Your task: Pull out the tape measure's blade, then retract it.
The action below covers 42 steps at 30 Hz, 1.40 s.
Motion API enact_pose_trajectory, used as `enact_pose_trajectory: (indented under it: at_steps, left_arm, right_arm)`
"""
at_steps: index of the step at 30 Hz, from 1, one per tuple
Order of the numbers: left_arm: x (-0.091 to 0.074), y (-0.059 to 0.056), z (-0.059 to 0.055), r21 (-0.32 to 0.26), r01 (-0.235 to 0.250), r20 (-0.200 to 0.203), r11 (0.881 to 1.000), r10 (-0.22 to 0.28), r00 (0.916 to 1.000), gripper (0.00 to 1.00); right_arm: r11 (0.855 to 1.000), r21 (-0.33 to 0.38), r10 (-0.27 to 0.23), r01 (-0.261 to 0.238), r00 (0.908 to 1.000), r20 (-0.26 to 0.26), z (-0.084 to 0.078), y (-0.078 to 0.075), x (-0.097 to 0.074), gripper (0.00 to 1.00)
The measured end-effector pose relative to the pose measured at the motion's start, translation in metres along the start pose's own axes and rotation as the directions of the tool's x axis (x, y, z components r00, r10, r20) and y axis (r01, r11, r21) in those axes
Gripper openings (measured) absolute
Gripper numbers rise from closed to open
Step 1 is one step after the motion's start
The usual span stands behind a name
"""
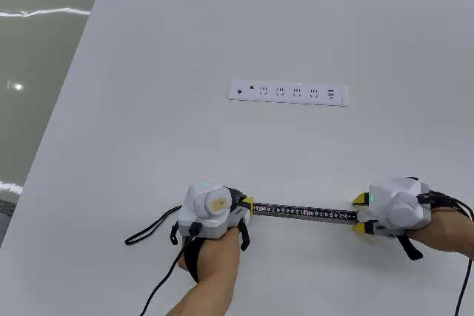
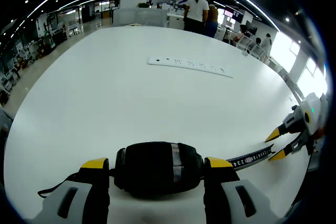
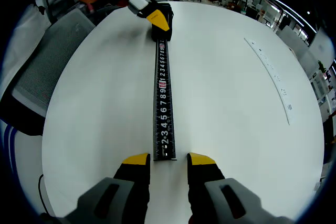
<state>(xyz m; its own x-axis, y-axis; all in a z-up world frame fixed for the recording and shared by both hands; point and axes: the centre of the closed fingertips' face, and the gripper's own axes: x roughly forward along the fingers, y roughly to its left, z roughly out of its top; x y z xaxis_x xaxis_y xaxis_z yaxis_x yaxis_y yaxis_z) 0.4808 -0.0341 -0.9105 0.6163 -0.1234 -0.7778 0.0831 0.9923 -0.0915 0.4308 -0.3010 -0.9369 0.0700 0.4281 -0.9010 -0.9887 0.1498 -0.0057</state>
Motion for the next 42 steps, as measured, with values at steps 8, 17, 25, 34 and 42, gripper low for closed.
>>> enact_pose_trajectory:
  at_steps: [8,17,25,34,42]
  left_arm:
    - [0.0,-0.001,-0.0005,-0.002,0.003,0.003,1.0,-0.003,1.0,0.68]
    - [-0.0002,-0.003,-0.0007,0.003,0.012,0.004,1.0,-0.012,0.9999,0.66]
    - [0.0004,-0.0031,-0.0017,0.019,0.008,0.0,1.0,-0.008,1.0,0.66]
    - [0.0001,-0.003,-0.002,0.03,0.006,0.003,1.0,-0.006,1.0,0.65]
    - [-0.001,-0.0027,-0.0011,0.04,0.004,0.026,0.999,-0.005,0.9996,0.63]
  right_arm:
    - [1.0,-0.017,0.004,-0.004,1.0,-0.001,0.0003,0.0025,-0.0004,0.22]
    - [1.0,-0.026,0.016,-0.016,0.9999,-0.005,0.0,0.0056,0.0002,0.16]
    - [1.0,-0.002,0.023,-0.023,0.9997,-0.01,0.0,0.0052,0.0004,0.16]
    - [1.0,0.012,0.026,-0.026,0.9996,-0.012,-0.0004,0.0047,0.0008,0.15]
    - [1.0,0.023,0.018,-0.018,0.9998,0.0,0.0067,0.0038,0.0028,0.15]
